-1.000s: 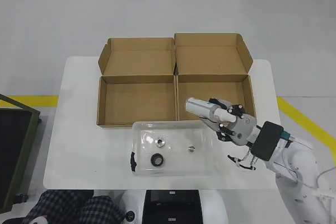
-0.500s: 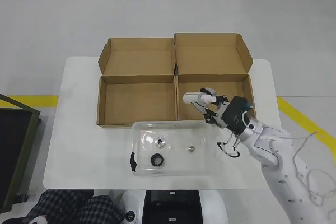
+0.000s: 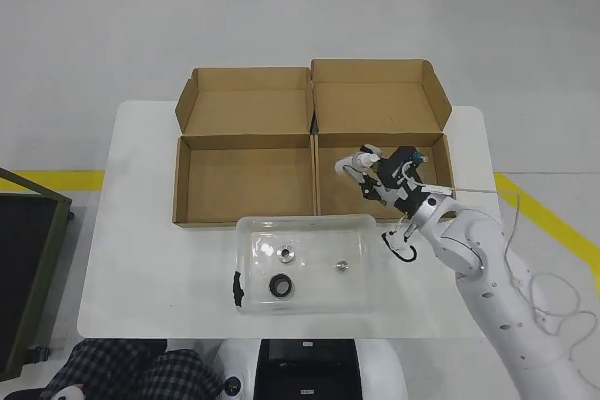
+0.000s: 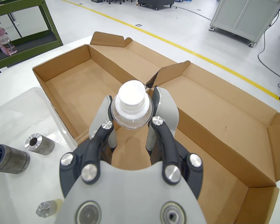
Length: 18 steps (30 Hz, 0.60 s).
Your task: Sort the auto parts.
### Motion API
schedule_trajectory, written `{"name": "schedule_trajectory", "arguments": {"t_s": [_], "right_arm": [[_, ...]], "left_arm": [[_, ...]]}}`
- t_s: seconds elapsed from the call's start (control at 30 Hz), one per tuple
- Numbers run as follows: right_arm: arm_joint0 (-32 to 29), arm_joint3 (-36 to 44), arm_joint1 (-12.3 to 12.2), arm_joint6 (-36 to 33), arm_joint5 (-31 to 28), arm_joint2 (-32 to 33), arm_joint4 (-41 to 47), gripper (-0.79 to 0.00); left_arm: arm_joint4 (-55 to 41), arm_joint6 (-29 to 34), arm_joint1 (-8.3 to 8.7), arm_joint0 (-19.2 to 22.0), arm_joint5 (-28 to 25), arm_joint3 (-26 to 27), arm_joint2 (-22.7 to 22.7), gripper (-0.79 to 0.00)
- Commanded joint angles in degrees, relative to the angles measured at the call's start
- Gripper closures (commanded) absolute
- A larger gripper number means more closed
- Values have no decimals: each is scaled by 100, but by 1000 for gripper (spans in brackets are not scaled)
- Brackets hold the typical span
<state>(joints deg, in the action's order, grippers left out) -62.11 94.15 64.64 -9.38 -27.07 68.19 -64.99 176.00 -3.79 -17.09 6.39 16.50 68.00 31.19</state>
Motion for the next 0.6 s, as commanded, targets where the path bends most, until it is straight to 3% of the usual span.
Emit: {"name": "schedule_trajectory", "arguments": {"t_s": [0.0,0.57], "right_arm": [[90,-144,20,-57,24,-82,1,0],[777,-1134,240,-641,526,-781,-272,0]], "left_arm": [[0,0,0,0,0,0,0,-785],[0,0,0,0,0,0,0,-785]]}}
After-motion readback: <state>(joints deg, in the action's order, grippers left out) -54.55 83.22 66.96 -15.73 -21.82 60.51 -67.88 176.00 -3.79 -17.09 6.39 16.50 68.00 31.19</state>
